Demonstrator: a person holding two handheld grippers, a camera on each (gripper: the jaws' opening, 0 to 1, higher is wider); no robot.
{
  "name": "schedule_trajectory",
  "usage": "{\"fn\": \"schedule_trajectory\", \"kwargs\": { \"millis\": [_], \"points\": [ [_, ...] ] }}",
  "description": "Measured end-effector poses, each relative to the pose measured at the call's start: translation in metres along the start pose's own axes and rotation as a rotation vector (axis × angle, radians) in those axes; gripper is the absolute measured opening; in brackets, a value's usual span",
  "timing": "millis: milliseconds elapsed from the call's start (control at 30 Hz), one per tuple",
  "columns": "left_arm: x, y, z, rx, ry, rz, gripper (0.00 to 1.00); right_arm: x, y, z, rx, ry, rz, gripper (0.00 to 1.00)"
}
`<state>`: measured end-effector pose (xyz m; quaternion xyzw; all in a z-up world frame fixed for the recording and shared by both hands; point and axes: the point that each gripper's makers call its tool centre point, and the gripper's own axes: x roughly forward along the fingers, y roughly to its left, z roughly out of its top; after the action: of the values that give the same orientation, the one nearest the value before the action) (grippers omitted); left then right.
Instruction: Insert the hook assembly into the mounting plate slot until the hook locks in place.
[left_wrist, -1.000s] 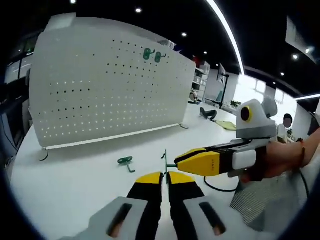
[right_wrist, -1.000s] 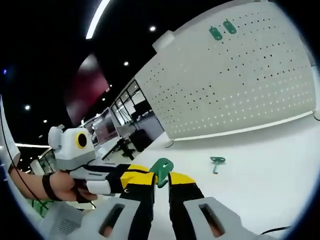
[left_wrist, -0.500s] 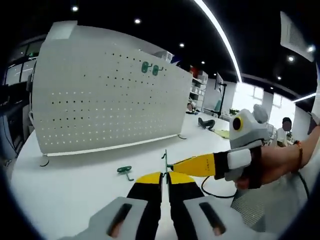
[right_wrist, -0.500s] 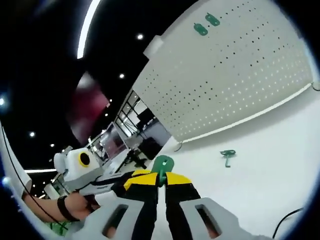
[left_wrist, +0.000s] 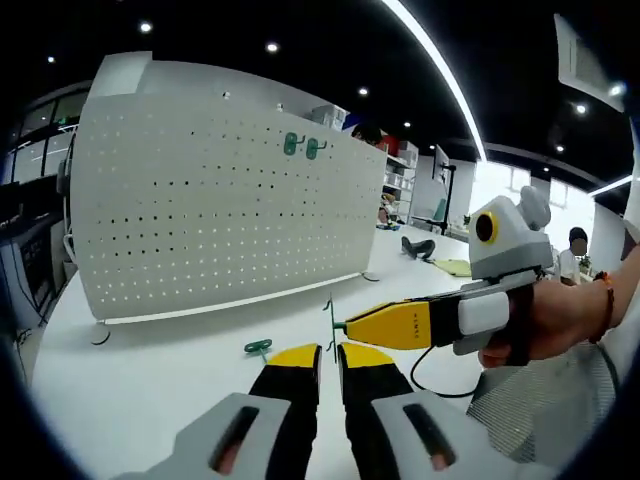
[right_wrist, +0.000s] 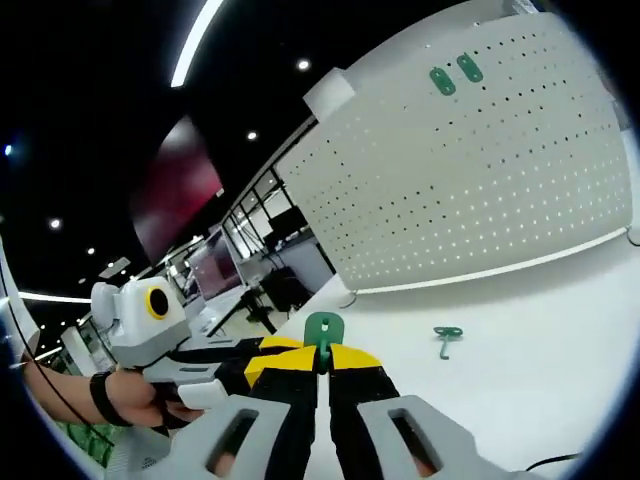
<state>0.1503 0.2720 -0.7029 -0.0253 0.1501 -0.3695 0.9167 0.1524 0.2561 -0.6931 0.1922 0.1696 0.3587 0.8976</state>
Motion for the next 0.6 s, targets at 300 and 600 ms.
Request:
{"fn": "schedule_trajectory", "kwargs": {
  "millis": [300, 600],
  "points": [
    [-0.006, -0.001, -0.003, -0.013, -0.007, 0.025, 0.15, -0.001, -0.011, 0.01, -0.146, 0.007, -0.085, 0.01],
    [-0.011, -0.008, -0.004, 0.001, -0.011, 0.018, 0.19, 0.003, -0.016, 0.025, -0.192, -0.022, -0.132, 0.01]
  ]
}}
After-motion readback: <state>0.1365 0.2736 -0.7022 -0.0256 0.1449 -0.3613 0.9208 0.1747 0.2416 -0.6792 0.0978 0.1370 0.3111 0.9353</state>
